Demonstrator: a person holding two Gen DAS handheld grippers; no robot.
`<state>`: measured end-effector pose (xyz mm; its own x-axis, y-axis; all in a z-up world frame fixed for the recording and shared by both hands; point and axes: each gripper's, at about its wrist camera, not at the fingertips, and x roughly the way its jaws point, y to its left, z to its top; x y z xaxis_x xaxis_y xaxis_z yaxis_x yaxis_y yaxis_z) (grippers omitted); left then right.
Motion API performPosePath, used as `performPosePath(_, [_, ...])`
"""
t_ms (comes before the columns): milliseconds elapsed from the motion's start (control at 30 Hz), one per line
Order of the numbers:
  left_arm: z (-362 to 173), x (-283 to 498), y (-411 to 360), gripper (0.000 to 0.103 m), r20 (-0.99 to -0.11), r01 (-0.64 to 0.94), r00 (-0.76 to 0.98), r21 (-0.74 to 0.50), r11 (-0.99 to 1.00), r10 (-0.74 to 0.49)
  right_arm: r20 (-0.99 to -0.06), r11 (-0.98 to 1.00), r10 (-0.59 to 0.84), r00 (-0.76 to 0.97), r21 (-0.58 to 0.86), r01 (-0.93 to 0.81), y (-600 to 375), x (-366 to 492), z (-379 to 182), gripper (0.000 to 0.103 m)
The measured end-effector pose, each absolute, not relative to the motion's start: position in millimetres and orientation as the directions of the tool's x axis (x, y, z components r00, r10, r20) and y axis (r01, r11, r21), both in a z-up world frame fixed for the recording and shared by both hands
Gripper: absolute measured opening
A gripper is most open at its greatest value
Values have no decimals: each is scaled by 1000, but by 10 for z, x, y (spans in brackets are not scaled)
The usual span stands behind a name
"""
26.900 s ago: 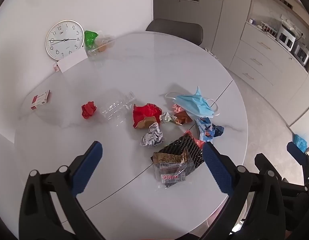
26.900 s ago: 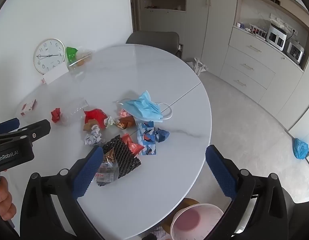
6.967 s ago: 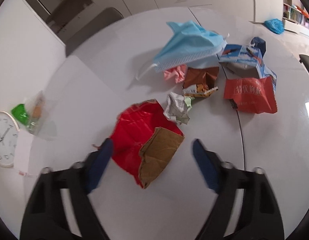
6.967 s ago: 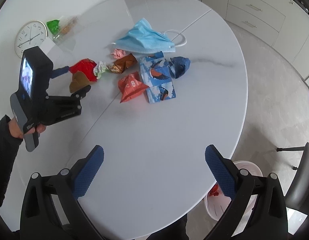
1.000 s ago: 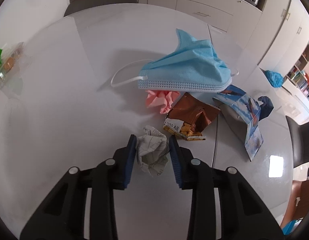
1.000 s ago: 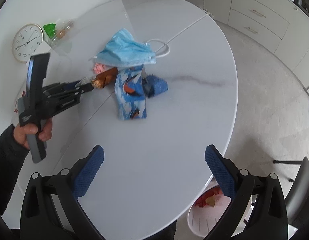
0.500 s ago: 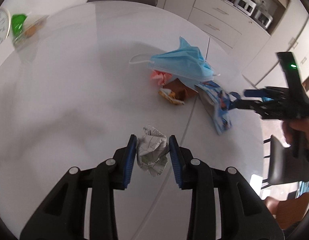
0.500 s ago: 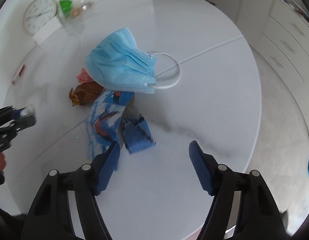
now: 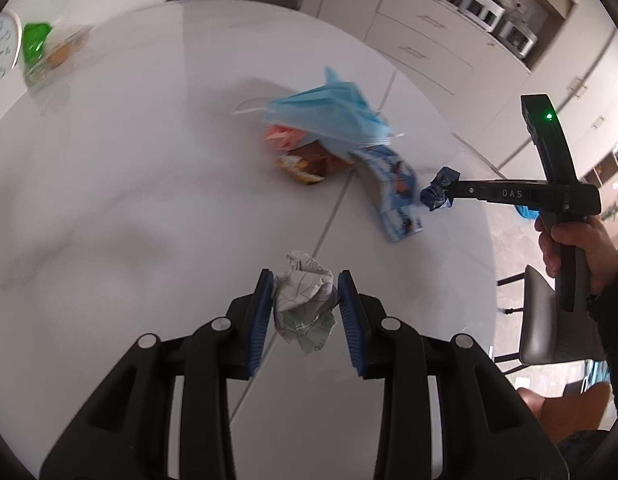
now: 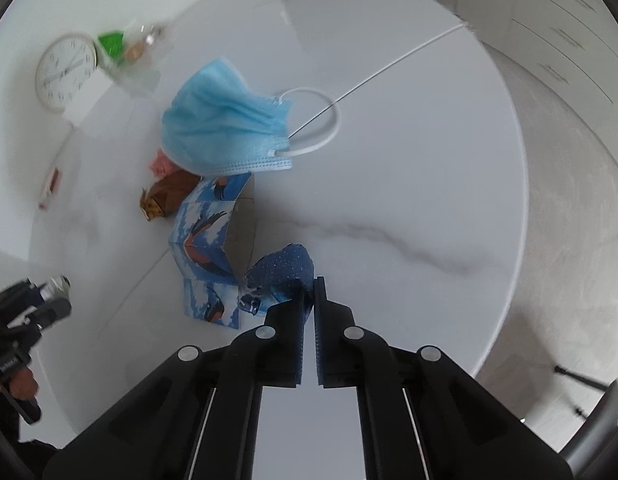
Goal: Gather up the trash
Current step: 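Drop the white paper into the wastebasket with the left tool while the right drops the cloth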
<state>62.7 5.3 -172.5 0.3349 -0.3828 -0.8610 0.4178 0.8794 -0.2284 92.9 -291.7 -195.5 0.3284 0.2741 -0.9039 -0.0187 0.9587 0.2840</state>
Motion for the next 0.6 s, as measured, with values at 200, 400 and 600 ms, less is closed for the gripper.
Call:
performPosePath(200, [-1572,517,-154,33,-845,477,339,-224,850,-413,-877,944,291,382,329,37,-3043,622,-1847,5])
performPosePath(400, [-1379,164,-627,33,-827,630,261,-245,737,-498,-865,933,232,446,328,151,-3395,-261,-1510,5])
performPosePath(600, [-1288,-332,-1282,33,-803,768,151,-272,580,-576,-931,935,108,350,215,284,-3629,-1212,-1723,5])
